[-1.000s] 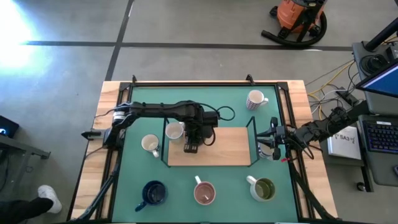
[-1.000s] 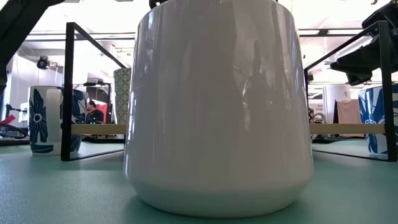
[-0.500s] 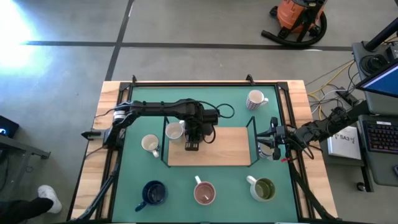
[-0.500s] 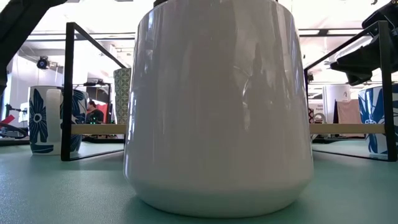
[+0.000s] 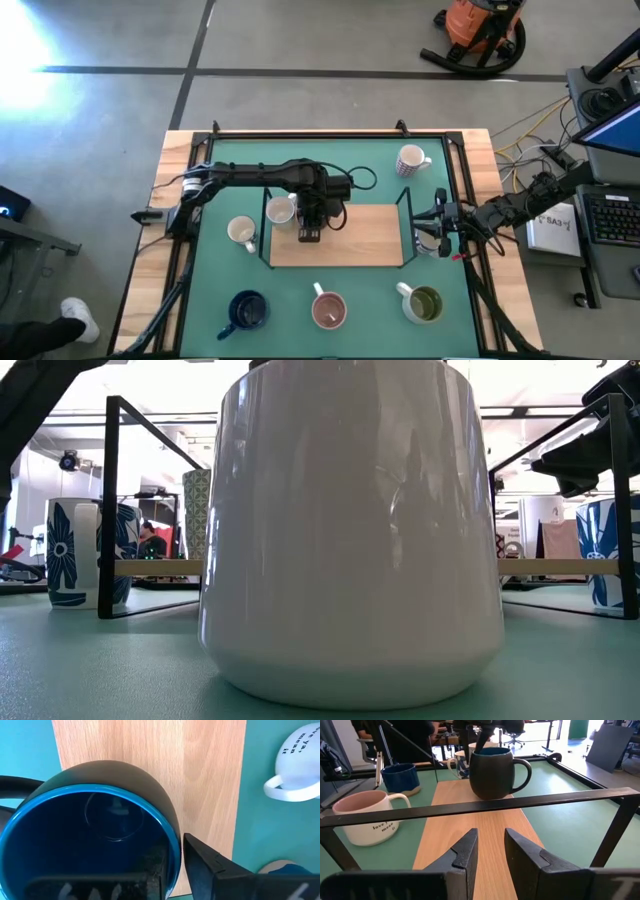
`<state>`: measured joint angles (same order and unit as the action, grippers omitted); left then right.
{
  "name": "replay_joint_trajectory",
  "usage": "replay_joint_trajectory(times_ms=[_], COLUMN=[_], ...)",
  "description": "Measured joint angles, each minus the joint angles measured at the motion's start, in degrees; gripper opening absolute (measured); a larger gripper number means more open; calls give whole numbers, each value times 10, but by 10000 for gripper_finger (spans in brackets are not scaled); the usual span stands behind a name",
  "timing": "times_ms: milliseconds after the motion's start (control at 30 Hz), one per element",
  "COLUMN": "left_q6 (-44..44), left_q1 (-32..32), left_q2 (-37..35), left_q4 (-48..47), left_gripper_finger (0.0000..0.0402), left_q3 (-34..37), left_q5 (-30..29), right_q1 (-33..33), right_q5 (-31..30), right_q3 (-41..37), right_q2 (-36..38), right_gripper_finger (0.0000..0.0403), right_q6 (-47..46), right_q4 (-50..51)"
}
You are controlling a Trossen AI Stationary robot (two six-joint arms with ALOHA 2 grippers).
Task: Place coffee mugs
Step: Put the black mug on the shelf
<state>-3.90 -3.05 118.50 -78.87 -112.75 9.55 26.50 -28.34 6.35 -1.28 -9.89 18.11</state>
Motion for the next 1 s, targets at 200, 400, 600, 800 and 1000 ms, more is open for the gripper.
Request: replay_joint_trajectory(times_ms=[200,400,600,800,1000], left_q6=[0,-5,-11,-14,-14], left_q1=[0,1,3,3,3], left_q2=[0,0,-1,-2,-2], left_q4=[0,0,2,2,-5], left_gripper_finger=[67,73,73,73,73], left_q3=[0,0,-1,-14,-29], left_q5=[21,22,25,28,25], right_q1=[0,0,0,0,0], right_q5=[0,0,0,0,0], right_q3=[0,0,0,0,0], right_q2=[0,0,0,0,0], right_gripper_finger=[86,86,86,86,86], right_q6=[0,0,0,0,0], right_q4=[0,0,0,0,0])
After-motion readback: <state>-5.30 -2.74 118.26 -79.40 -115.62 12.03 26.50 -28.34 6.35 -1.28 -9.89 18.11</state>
